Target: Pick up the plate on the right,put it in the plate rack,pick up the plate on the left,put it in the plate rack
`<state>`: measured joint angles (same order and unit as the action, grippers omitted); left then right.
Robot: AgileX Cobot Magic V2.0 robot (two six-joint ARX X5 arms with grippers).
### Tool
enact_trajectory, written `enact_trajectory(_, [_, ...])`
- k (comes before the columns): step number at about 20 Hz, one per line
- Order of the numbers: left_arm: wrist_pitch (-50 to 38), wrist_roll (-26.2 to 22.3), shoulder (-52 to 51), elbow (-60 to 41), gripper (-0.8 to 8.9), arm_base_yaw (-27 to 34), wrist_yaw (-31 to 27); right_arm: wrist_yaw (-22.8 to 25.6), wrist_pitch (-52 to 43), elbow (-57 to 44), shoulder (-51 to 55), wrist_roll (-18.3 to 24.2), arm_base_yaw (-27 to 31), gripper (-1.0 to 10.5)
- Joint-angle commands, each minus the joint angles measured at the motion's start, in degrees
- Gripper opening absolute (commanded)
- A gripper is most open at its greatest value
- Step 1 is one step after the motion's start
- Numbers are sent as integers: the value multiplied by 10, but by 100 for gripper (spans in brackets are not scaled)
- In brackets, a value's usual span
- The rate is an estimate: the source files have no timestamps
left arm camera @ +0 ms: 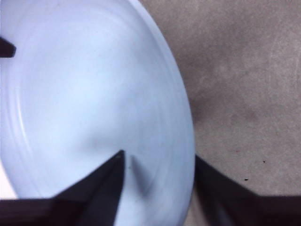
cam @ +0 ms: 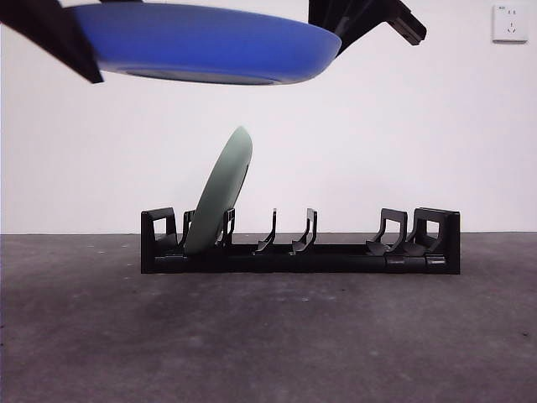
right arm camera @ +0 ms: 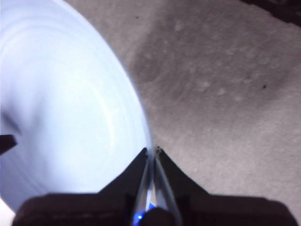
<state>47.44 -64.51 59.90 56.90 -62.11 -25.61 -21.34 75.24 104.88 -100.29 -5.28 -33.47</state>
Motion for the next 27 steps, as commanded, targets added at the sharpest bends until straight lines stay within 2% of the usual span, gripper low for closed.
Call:
enact_trajectory(1, [-4, 0, 1, -1, -8, -2, 1, -8, -3, 1, 5, 3, -1, -17])
enact_trajectory(12, [-3, 14, 1, -1, -8, -21, 19, -7, -19, 6, 5, 9, 0, 15])
enact_trajectory(15, [-4, 16, 1, -1, -8, -35, 19, -1, -16, 37, 5, 9, 6, 236])
enact_trajectory(18, [-7, 33, 1, -1, -8, -43, 21, 23, 5, 92, 5, 10, 10, 257])
enact_trajectory(20, [-19, 52, 1, -1, -8, -43, 33, 77, 28, 139, 6, 10, 10, 258])
enact_trajectory(22, [-48, 103, 1, -1, -8, -43, 69, 147, 35, 183, 18, 9, 10, 257])
enact_trajectory(25, [-155, 226, 1, -1, -8, -35, 169, 233, 35, 239, 59, 7, 10, 257])
enact_trajectory(27, [-255, 307, 5, -1, -8, -24, 214, 255, 35, 259, 95, 8, 10, 257])
